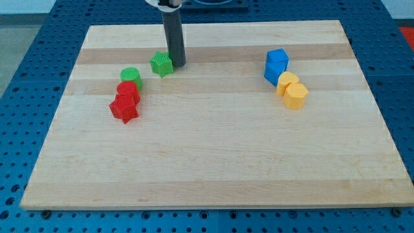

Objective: Move the green star to the left side slightly

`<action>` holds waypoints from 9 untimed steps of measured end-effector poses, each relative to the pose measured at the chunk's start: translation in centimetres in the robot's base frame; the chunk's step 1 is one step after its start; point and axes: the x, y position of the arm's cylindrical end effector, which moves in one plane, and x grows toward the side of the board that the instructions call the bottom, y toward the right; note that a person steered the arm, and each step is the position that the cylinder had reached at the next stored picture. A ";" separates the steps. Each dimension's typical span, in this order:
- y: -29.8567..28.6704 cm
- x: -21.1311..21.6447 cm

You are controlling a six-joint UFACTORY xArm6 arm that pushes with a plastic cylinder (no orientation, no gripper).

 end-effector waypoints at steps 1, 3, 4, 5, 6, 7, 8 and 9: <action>0.1 0.0; 1.1 0.6; 1.1 0.6; 1.0 0.6; -0.1 0.6; -1.8 0.6; -2.7 0.6; -3.3 0.5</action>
